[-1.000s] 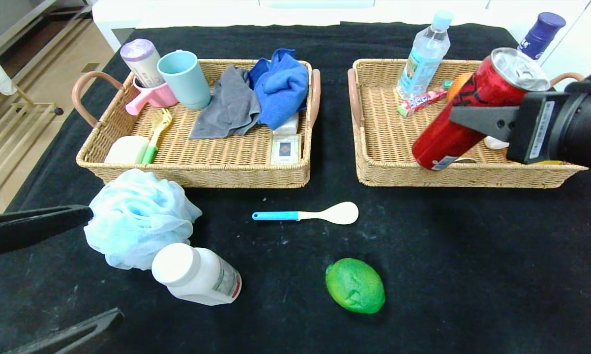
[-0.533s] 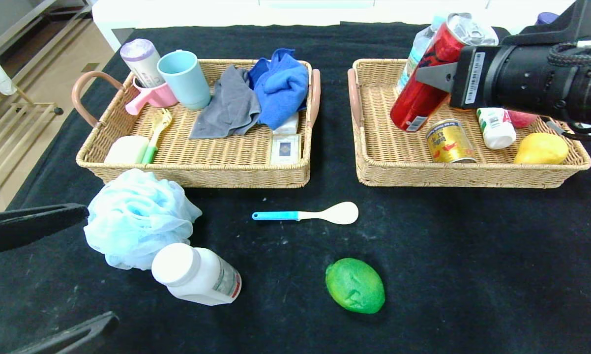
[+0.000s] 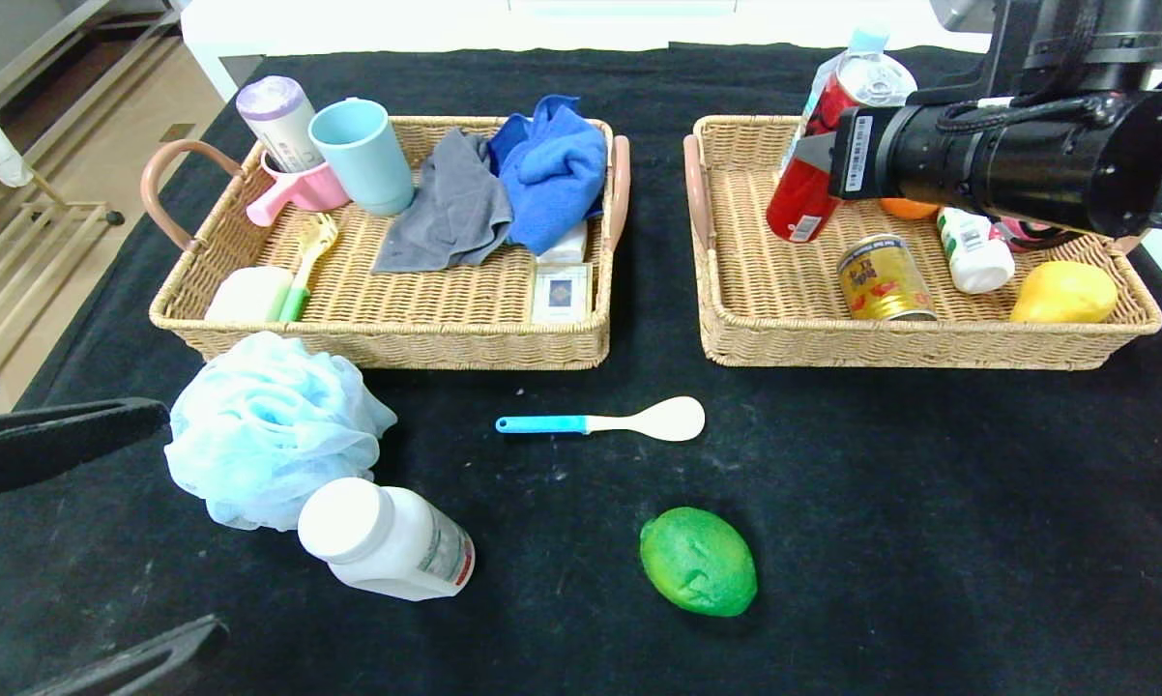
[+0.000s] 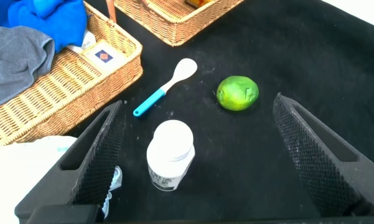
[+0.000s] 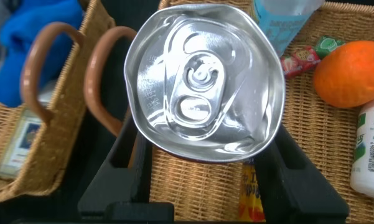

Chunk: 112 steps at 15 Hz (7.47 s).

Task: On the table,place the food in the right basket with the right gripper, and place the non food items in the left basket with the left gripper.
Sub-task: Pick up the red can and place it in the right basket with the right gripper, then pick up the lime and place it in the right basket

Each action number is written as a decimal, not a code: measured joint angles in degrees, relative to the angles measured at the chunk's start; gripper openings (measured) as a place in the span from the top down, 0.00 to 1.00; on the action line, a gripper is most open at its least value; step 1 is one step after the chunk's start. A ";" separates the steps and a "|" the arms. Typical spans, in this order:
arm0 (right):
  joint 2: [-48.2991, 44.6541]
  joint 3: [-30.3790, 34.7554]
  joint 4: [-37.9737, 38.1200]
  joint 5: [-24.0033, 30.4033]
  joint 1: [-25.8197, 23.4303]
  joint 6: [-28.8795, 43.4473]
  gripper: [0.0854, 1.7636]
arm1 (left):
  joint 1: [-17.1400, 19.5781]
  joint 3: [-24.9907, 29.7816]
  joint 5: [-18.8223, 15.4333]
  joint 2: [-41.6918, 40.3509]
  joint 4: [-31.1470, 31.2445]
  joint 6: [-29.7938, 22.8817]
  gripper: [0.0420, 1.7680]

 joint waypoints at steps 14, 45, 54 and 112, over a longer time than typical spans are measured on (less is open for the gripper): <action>7.85 -3.47 -0.68 -0.01 -3.15 1.52 0.47 | -0.06 -0.30 0.02 -0.88 0.00 0.48 0.03; -8.27 19.24 24.49 -6.38 25.32 3.15 0.04 | -0.11 -0.20 0.10 -2.97 0.15 1.40 0.03; -3.34 20.32 24.52 -8.83 30.07 5.16 0.04 | -0.12 -0.30 0.10 -4.02 0.09 1.60 0.03; -2.89 4.06 12.23 -13.95 -8.47 0.50 0.40 | 0.00 -0.33 0.38 -3.91 -0.29 1.82 0.03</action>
